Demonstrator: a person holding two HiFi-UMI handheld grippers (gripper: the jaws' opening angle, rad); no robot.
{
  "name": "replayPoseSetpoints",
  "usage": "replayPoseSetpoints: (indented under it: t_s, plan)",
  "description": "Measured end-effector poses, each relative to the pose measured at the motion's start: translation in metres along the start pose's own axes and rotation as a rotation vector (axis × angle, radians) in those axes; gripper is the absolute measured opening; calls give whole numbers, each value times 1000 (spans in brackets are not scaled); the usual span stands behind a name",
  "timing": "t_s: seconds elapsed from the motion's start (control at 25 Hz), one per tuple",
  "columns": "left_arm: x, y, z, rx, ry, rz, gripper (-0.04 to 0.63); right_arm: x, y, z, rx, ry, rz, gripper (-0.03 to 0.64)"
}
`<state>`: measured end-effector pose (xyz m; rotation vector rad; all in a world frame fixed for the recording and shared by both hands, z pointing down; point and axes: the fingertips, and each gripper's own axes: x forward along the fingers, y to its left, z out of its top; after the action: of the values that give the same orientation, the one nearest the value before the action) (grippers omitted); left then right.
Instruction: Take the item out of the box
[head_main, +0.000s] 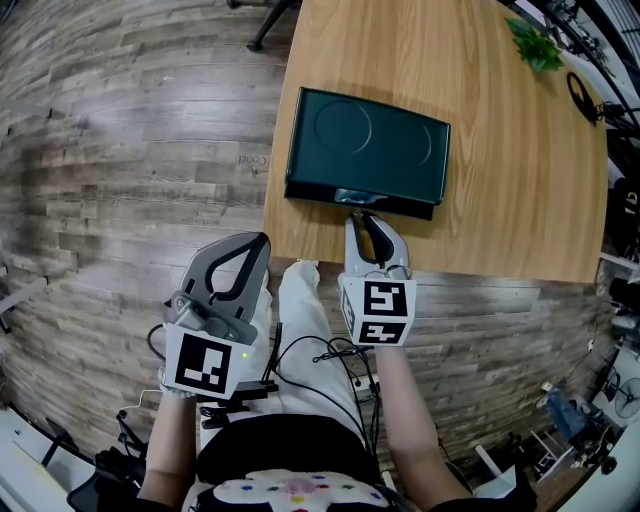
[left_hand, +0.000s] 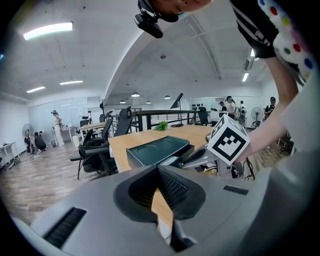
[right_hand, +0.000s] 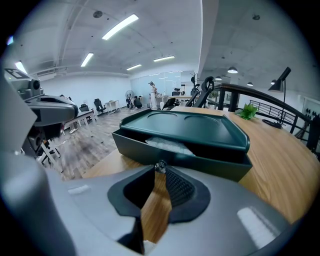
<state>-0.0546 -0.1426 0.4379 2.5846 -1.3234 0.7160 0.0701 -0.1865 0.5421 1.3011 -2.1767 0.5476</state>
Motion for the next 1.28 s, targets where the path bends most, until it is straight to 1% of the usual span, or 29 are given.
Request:
replayPoseSetpoints:
  t_s: [0.44, 0.6, 1.0, 1.28]
  plan:
    - [-12, -16, -3, 18, -7, -44, 2, -19, 11, -16, 15, 6, -14, 77]
    - [-17, -24, -2, 44, -12, -77, 2, -26, 17, -23, 28, 10, -22, 77]
    - [-22, -41, 3, 64, -27, -115, 2, -44, 21, -36, 39, 10, -38, 78]
    - [-27, -39, 0, 75, -37, -136, 2, -48, 31, -45, 49, 24, -45, 77]
